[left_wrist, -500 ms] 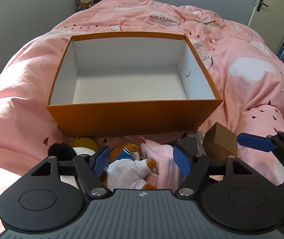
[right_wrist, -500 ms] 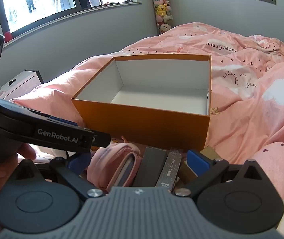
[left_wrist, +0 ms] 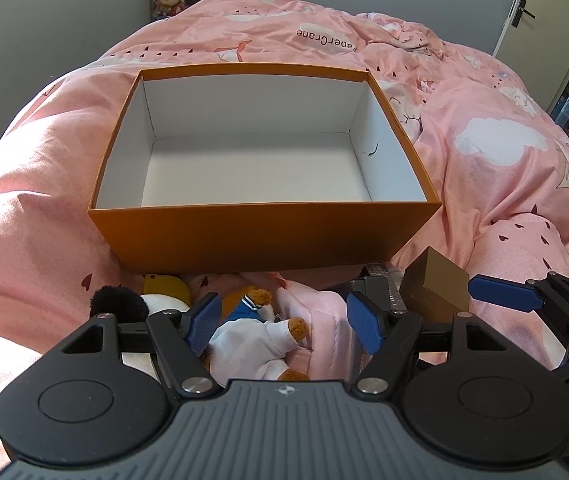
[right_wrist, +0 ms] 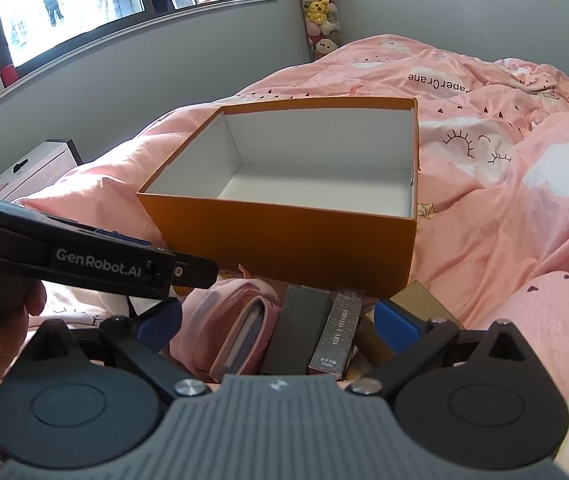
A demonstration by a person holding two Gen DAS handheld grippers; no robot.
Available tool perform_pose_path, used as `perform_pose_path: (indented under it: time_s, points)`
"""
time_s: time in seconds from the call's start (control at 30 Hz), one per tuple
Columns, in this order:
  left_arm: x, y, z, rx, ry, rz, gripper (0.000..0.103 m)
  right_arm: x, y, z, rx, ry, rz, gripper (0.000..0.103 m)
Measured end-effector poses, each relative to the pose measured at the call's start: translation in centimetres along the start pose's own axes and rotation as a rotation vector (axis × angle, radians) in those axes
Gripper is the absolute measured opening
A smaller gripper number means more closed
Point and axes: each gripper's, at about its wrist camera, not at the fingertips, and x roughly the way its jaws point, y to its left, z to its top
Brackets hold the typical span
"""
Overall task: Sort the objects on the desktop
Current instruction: 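Move both grippers toward the plush keychains in front of the orange box, then grasp the brown sailor bear plush with right gripper while left grasps white puppy plush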
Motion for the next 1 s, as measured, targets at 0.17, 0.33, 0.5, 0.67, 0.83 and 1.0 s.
perform_pose_path:
  time_s: [0.17,0.33,0.5,0.67,0.83,1.0]
  points:
    - [0.0,0.0,0.0,0.0,0.005,0.0,0.082,0.1,0.1,0.0,-0.007,0.003,0.002,0.102]
    - [-0.6,0.3,0.7,0.022,0.003,-0.007,0.082,0.0,0.3,0.2,-0.015,0.004,0.007,0.102]
    - [-1.7,2.2,2.5,0.049,0.037,0.039,0.082,0.2,0.4,1.2,-0.01,0.012,0.022,0.102]
    - [-2.5,4.6,3.7,0.033,0.095,0.019,0.082,0.6,0.9,2.4,0.003,0.025,0.09,0.092]
    - [-2.3,6.9,3.8,-0.012,0.143,0.023,0.08,1.7,2.9,3.5,-0.069,0.06,0.18,0.077]
    - [-1.5,8.3,3.7,-0.066,0.192,0.018,0.08,3.2,5.9,3.8,-0.211,0.113,0.281,0.071]
